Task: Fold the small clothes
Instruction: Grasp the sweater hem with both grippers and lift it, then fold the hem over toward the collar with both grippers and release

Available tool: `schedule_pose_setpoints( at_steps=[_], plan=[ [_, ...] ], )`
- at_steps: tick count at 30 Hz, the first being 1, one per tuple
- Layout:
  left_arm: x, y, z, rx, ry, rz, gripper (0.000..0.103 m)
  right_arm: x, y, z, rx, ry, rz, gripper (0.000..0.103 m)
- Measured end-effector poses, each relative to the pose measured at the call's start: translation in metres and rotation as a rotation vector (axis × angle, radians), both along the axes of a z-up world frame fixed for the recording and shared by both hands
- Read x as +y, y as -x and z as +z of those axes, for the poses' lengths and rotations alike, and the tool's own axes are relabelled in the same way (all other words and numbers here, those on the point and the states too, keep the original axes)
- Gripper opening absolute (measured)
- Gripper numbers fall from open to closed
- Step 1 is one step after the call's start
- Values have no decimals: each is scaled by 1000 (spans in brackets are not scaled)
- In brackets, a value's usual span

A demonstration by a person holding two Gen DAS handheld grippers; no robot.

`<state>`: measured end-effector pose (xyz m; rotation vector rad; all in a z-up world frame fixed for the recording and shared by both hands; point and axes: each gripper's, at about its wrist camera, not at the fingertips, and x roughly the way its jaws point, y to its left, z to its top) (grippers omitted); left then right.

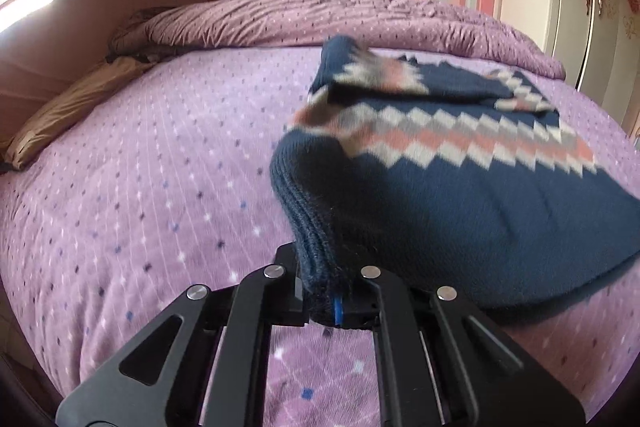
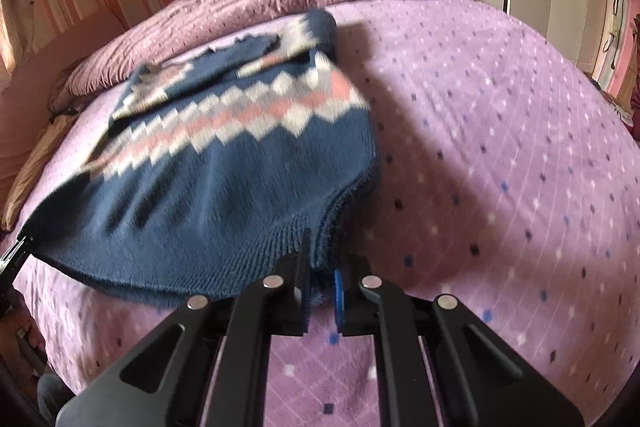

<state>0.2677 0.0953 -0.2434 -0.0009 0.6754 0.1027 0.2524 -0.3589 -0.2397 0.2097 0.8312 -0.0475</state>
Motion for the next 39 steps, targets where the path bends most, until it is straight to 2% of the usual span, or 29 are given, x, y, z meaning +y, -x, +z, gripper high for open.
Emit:
schedule_pose_setpoints(
  at_steps=[9, 14, 21, 27, 31, 34, 39],
  plan=[
    [0, -52, 63, -92, -14, 3, 6, -8, -51, 66, -107, -2, -17, 8],
    [-2, -101, 93, -120, -16, 16, 7, -7, -107, 101, -152, 26, -28, 8],
    [-11, -196, 118, -140, -50, 23, 7, -14, -205, 113, -135, 42, -64, 8],
    [-17, -288, 116, -134, -80, 35, 8, -20, -297, 110, -121, 49, -75, 8],
    [-27, -341, 102, -121, -115, 46, 7, -17, -350, 102, -118, 69, -75, 8],
    [-30, -375, 88, -94, -122, 57, 7, -18, -392, 86, -89, 70, -81, 8],
    [-34, -418, 57, -43, -145, 62, 8, -16, -437, 50, -30, 78, -100, 8]
  ],
)
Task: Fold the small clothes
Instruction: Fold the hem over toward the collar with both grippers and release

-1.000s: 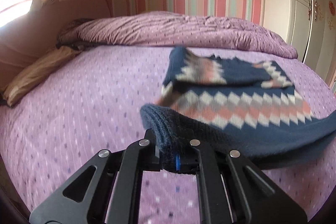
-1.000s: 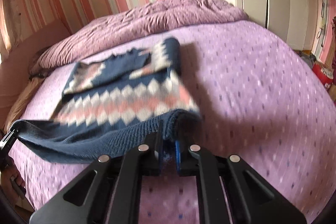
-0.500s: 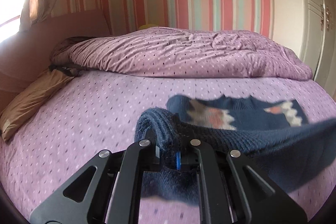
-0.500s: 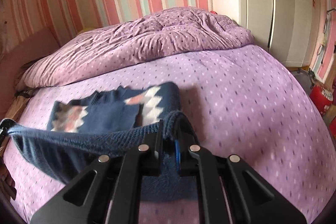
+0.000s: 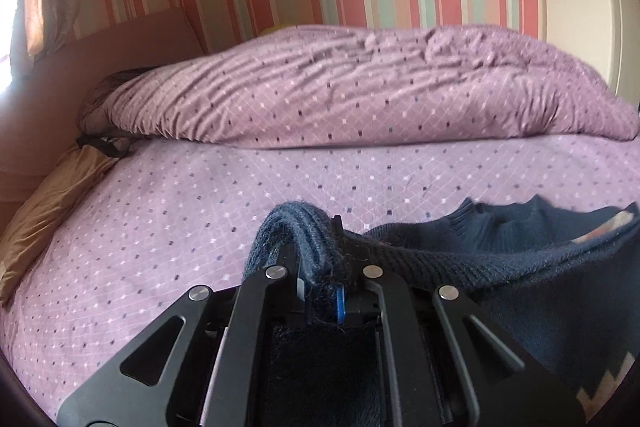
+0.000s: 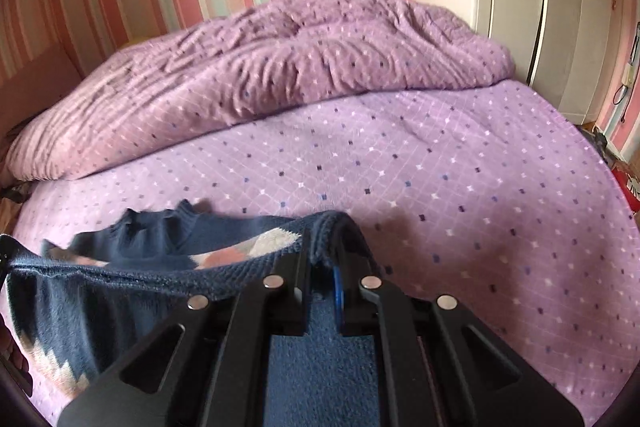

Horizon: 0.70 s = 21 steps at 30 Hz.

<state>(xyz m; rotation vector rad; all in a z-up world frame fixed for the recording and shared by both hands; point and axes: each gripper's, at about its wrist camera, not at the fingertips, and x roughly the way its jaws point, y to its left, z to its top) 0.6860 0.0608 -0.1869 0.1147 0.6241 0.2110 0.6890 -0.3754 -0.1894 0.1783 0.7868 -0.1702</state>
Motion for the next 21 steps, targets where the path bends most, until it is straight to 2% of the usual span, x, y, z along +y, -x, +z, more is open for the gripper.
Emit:
schedule_pose_setpoints(
  at_steps=[5, 8, 9, 10, 11, 12, 13, 14, 15, 16, 17, 21],
  plan=[
    [4, -32, -31, 72, 9, 31, 12, 5, -28, -28, 68, 13, -23, 9],
    [8, -47, -40, 104, 28, 41, 18, 2, -40, -35, 91, -9, -35, 15],
    [8, -51, -41, 111, 33, 40, 22, 2, -43, -35, 95, -5, -35, 16],
    [8, -58, -45, 138, 47, 33, 30, 2, -45, -36, 100, 1, -36, 19],
    [8, -62, -46, 147, 57, 21, 35, 1, -48, -35, 94, 9, -44, 24],
    [6, -63, -45, 136, 59, 10, 46, 1, -50, -33, 82, 23, -58, 60],
    [4, -65, -45, 133, 57, 5, 55, 0, -51, -30, 63, 39, -74, 88],
    [2, -67, -43, 128, 51, 3, 60, -1, -51, -24, 35, 52, -86, 88],
    [0, -67, -42, 113, 22, 17, 84, -2, -53, -21, 23, 50, -82, 88],
    [-4, -66, -37, 67, -52, 55, 100, -2, -55, -19, 26, 45, -72, 88],
    [-5, -65, -34, 39, -80, 68, 100, -2, -57, -16, 26, 49, -66, 88],
    [3, -67, -29, 57, -45, 75, 100, 11, -52, -10, 19, 151, -31, 88]
  ],
)
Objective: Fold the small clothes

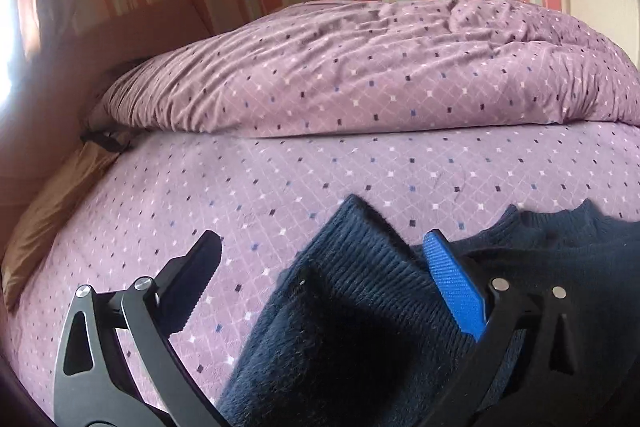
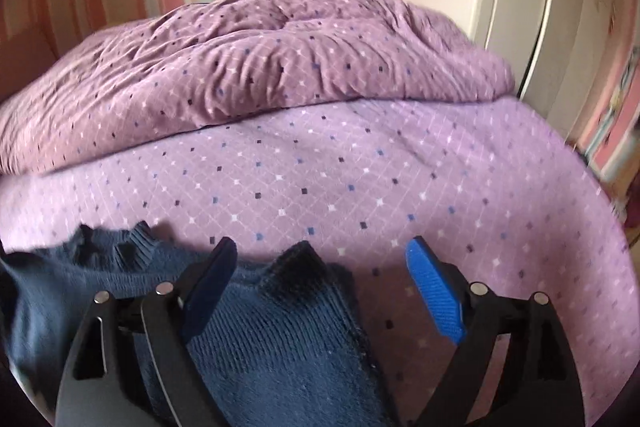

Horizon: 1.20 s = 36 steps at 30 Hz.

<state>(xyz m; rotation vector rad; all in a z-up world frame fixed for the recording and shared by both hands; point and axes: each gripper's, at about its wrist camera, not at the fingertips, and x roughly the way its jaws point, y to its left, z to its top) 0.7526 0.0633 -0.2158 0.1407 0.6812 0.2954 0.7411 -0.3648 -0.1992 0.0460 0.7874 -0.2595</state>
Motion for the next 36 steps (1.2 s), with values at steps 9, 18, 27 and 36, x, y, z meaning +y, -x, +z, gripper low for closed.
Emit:
schedule_pose_setpoints(
  at_steps=[9, 18, 27, 36],
  plan=[
    [21, -7, -19, 67, 19, 28, 100, -10, -10, -28, 167, 181, -77, 88],
    [32, -28, -50, 151, 94, -5, 100, -21, -25, -57, 245, 158, -99, 96],
    [38, -27, -22, 123, 68, -52, 100, -26, 4, -20, 146, 76, -67, 96],
    [67, 26, 42, 35, 81, 1, 99, -35, 98, 49, 41, 119, 4, 96]
  ],
)
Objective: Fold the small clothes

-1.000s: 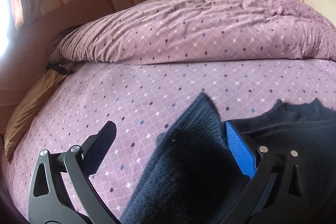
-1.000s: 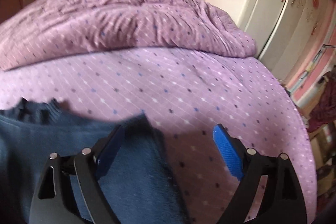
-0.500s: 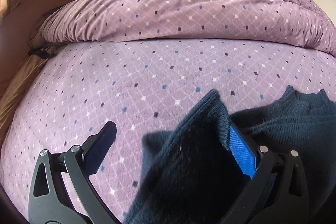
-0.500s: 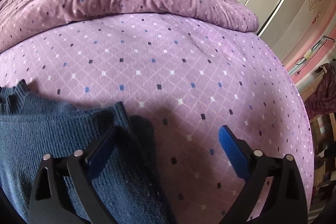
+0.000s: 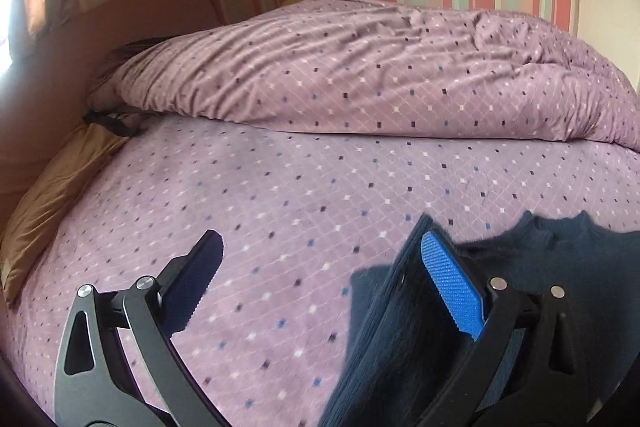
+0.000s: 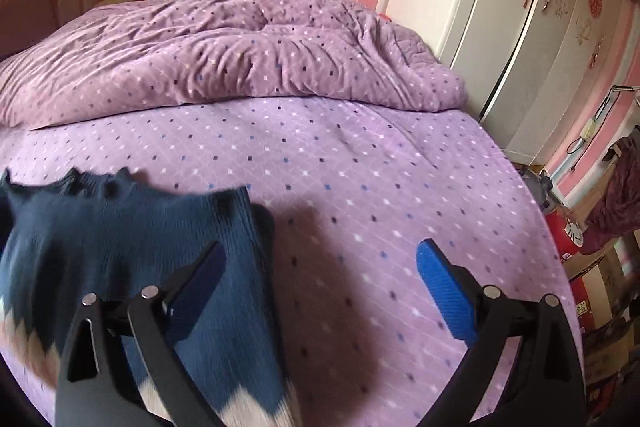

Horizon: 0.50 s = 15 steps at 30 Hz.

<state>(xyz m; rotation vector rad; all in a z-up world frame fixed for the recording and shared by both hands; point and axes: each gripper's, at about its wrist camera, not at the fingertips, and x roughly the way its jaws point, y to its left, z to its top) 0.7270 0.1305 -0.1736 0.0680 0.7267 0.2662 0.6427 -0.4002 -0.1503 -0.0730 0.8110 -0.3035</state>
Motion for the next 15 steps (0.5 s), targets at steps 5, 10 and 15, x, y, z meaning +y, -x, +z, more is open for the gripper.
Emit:
schedule_pose_setpoints(
  at_steps=[5, 10, 15],
  plan=[
    [3, 66, 18, -15, 70, -36, 99, -7, 64, 17, 15, -52, 28, 96],
    [-4, 151, 37, -70, 77, -76, 99, -8, 144, 34, 8, -87, 58, 96],
    [-7, 239, 38, -50, 110, -91, 99, 10, 216, 52, -15, -100, 94, 97]
  ],
)
